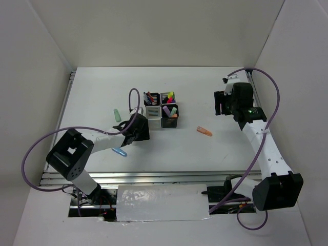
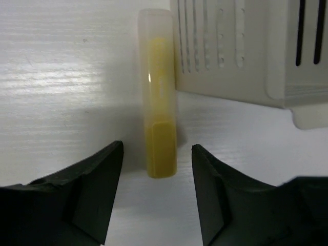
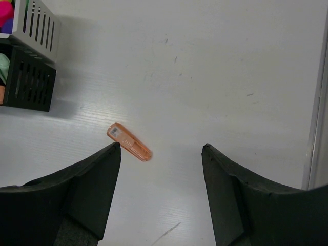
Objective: Sort the stationery into containers
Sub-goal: Pick up the pen from the center of the board.
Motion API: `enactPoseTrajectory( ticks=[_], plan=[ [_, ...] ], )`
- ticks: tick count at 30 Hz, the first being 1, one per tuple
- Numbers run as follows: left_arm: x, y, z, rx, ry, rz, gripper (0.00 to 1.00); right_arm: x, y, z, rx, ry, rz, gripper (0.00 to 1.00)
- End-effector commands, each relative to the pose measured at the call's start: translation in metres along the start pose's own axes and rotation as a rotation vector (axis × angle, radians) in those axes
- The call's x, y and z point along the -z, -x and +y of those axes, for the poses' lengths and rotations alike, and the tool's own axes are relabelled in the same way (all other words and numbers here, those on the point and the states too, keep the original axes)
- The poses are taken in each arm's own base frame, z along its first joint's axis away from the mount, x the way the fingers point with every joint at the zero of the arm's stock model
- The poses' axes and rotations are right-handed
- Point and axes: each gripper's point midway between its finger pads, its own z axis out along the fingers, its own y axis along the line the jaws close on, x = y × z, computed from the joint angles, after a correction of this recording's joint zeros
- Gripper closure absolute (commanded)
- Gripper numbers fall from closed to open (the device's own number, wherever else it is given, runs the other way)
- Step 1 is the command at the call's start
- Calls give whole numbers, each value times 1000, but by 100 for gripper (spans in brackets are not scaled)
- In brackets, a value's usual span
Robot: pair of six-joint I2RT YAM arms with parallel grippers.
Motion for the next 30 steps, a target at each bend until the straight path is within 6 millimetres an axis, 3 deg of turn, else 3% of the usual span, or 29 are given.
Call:
enactPoseTrajectory(
  ticks=[1,8,16,18,19,23,24,30],
  plan=[
    [-5,11,13,2,95,-42,34,10,7,-3,-8,-9,-30,29],
    [-7,-9,54,37,189,38,51,10,9,-6,-4,-15,-20,29],
    [8,8,74,74,168,39,74,11,13,9,68,29,-37,29],
    [15,16,70,69,129,30,82,11,16,16,114,55,-50,29],
    [22,29,66,62,101,-4,84,12,17,23,136,74,-59,29],
    [54,71,29,20,-107,-115,98,15,31,43,220,139,-121,29],
    [69,88,22,25,-154,-160,99,16,35,51,244,175,-140,30],
    [119,117,-24,35,-441,-152,100,36,66,103,391,364,-332,33]
  ],
)
